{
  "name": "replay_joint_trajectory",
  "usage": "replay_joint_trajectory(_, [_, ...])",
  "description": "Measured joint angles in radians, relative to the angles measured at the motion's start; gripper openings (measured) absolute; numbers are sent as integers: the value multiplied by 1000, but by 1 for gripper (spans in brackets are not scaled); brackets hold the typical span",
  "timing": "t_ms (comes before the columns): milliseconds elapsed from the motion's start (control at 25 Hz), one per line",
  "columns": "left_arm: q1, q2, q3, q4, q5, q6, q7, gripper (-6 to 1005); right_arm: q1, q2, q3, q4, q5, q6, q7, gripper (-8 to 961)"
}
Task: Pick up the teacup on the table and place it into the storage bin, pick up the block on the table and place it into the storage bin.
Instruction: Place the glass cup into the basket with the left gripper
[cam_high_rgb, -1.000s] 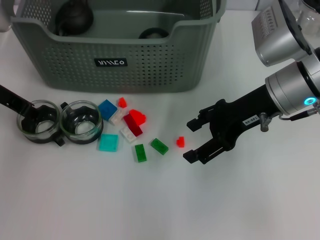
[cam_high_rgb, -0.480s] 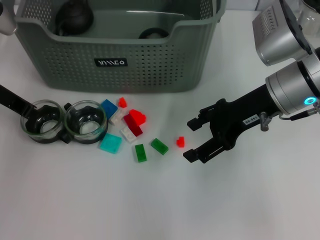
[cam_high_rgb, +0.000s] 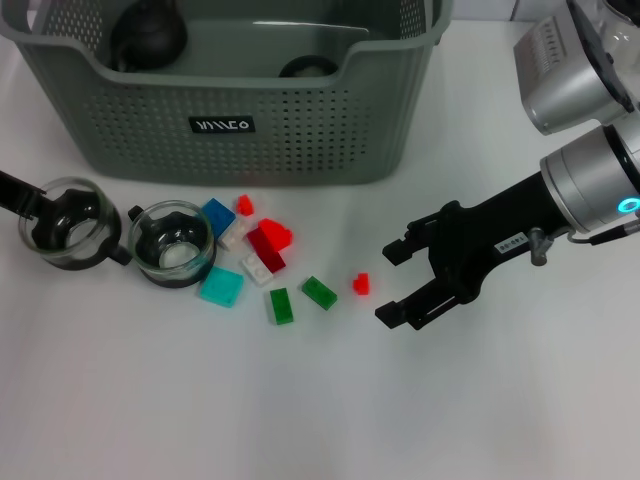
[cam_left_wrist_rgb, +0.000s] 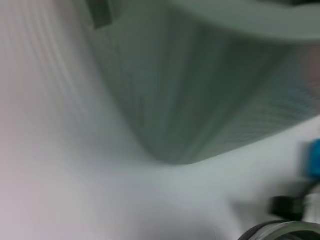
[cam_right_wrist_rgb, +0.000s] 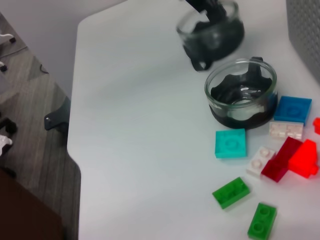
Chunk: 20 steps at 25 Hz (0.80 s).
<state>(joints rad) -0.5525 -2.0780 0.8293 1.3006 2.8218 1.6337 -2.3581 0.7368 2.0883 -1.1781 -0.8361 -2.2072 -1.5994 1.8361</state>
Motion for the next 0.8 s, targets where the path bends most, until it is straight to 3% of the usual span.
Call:
replay_joint_trajectory(240, [-4, -8, -192, 117, -249, 287, 40, 48, -7, -17, 0, -4, 0, -34, 0, 926])
replay_joint_trajectory(320, [-5, -8, -203, 120, -290, 314, 40, 48, -11, -24, 0, -14, 0, -49, 0, 926])
replay_joint_trajectory(400, [-11, -7, -218, 122, -462, 375, 27, 47, -12, -32, 0, -19, 0, -62, 0, 926])
replay_joint_trajectory(600, [-63, -10, -215, 106, -663, 358, 12, 46, -13, -53, 0, -20, 0, -86, 0, 925])
replay_joint_trajectory(800, [-163, 11, -191, 46, -674, 197, 14, 48, -26, -77, 25, -21, -2, -109, 0, 924])
